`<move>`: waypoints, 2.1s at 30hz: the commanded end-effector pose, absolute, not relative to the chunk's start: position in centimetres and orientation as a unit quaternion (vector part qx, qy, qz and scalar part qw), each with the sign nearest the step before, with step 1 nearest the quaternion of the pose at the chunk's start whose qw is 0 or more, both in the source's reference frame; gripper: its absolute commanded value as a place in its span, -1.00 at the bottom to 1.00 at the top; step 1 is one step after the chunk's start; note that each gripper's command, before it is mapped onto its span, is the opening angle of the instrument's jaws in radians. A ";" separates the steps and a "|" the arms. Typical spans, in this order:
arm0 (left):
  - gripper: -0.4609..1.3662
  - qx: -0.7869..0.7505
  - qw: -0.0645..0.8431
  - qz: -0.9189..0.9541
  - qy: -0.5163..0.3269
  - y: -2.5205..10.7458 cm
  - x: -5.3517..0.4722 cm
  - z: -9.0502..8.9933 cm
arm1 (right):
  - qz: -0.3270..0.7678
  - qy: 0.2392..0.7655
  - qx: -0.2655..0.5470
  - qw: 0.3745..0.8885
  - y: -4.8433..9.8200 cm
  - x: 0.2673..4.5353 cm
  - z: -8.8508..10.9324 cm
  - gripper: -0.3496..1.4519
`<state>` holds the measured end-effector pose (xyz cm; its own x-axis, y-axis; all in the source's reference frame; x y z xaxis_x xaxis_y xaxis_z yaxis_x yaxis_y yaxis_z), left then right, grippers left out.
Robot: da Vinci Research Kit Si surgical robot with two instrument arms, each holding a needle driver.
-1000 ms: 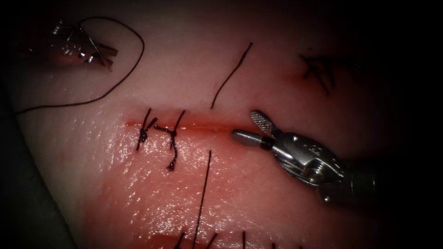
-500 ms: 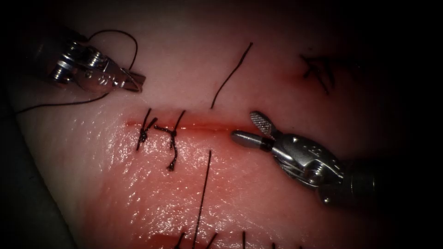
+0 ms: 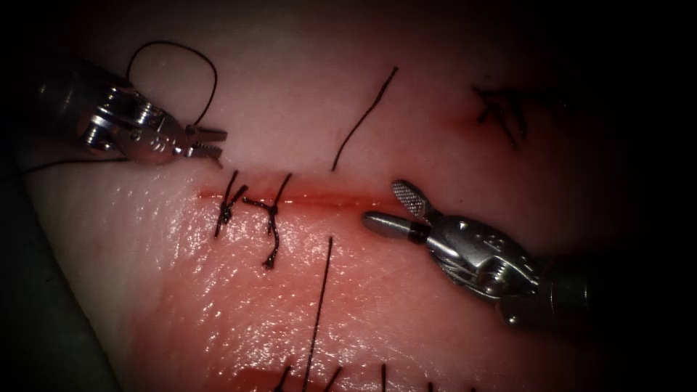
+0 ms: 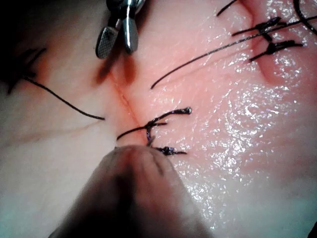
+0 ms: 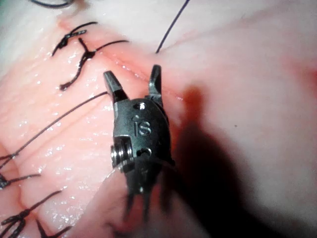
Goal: Wound Closure
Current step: Drop the needle from the left gripper
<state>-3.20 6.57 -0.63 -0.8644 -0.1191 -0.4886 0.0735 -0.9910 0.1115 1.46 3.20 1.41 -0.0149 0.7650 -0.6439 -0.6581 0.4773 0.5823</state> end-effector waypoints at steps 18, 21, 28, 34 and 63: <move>0.68 0.253 0.051 -0.965 -0.050 6.4 -3.15 -0.5 | 0.507 0.500 0.054 0.700 3.2 1.45 1.4 0.50; 0.75 0.253 0.045 -0.965 -0.047 6.4 -3.15 -0.5 | 0.507 0.500 0.054 0.700 3.2 1.45 1.4 0.50; 0.78 0.287 0.019 -0.957 -0.020 6.5 -3.16 -0.7 | 0.507 0.500 0.054 0.700 3.2 1.45 1.4 0.50; 0.56 0.315 0.007 -0.949 0.002 6.5 -3.17 -1.0 | 0.507 0.500 0.054 0.700 3.2 1.45 1.4 0.50; -0.88 0.421 -0.033 -0.905 -0.050 7.3 -2.79 -1.9 | 0.507 0.499 0.055 0.700 3.2 1.52 1.4 0.49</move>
<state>-2.80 7.30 -1.95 -0.6415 0.0148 -0.7670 -0.1041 -0.9922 0.0679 1.52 3.19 1.43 -0.0133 0.7654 -0.6434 -0.6561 0.4789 0.5833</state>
